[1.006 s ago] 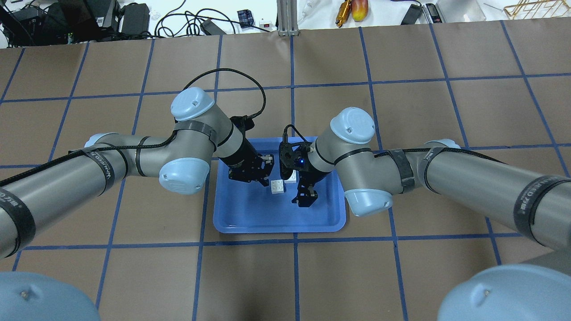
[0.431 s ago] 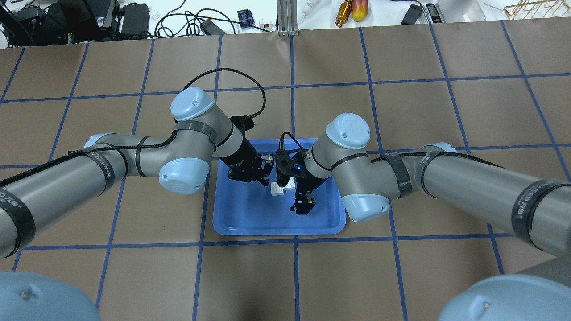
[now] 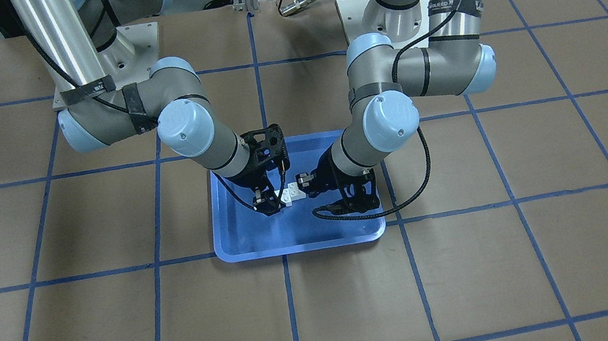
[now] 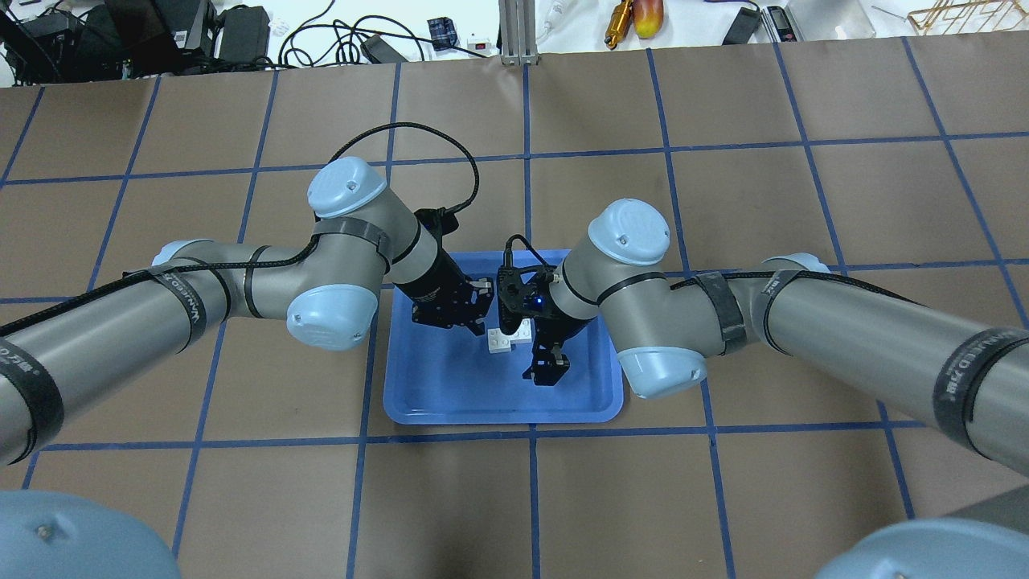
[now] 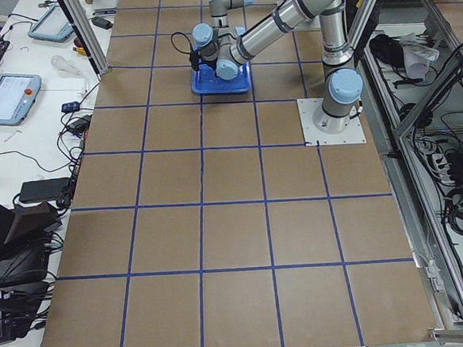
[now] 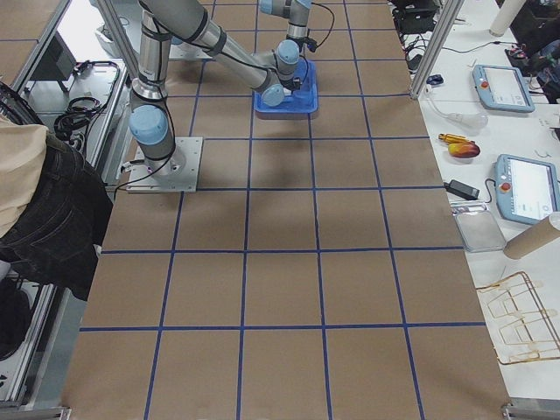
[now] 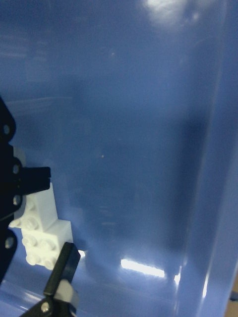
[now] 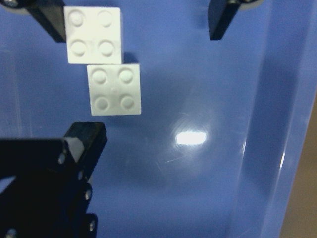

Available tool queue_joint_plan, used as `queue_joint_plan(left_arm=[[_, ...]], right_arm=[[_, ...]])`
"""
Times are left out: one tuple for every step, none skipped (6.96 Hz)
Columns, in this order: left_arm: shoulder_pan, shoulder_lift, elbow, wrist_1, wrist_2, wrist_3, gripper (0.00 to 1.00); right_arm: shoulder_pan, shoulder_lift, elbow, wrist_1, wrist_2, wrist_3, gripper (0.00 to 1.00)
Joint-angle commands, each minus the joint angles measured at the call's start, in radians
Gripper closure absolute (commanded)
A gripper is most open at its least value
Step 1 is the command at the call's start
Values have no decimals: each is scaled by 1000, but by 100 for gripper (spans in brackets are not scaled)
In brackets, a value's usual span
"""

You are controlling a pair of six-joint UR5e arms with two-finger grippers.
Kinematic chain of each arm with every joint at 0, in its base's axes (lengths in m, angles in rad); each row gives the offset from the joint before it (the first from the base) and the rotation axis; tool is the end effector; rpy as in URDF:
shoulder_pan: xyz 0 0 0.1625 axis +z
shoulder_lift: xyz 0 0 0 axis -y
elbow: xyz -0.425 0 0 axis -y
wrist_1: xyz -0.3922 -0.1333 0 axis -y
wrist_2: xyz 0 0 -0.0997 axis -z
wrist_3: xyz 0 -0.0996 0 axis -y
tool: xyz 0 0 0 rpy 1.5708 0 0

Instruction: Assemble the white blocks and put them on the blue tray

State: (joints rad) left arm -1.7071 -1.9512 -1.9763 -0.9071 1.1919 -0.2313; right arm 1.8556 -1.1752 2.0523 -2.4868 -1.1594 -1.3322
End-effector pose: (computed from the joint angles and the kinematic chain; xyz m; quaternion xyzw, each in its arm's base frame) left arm -0.2396 -0.4947 0.1757 0.0580 -0.9786 -0.0933 0.1738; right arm 0.3116 -0.4482 0.1658 -0.7106 0.6730 -0.1186 0.1673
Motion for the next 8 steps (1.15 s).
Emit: queue_joint_plan(left_arm=[[1, 0, 1, 1, -2, 1, 100], [0, 0, 1, 1, 0, 1, 100], [0, 0, 1, 1, 0, 1, 100], [0, 0, 1, 1, 0, 1, 100], [0, 0, 1, 1, 0, 1, 100], [0, 0, 1, 1, 0, 1, 100], [0, 0, 1, 1, 2, 1, 100], [1, 0, -3, -1, 3, 1, 100]], right_arm=[[1, -21, 2, 52, 1, 1, 0], [1, -20, -1, 52, 3, 2, 0], [1, -17, -3, 52, 3, 1, 0], [-7, -21, -18, 52, 3, -1, 0], [-18, -29, -61, 71, 1, 1, 0], [-25, -55, -116, 180, -8, 1, 0], [-36, -88, -157, 283, -12, -1, 0], [-76, -125, -187, 337, -26, -2, 0]])
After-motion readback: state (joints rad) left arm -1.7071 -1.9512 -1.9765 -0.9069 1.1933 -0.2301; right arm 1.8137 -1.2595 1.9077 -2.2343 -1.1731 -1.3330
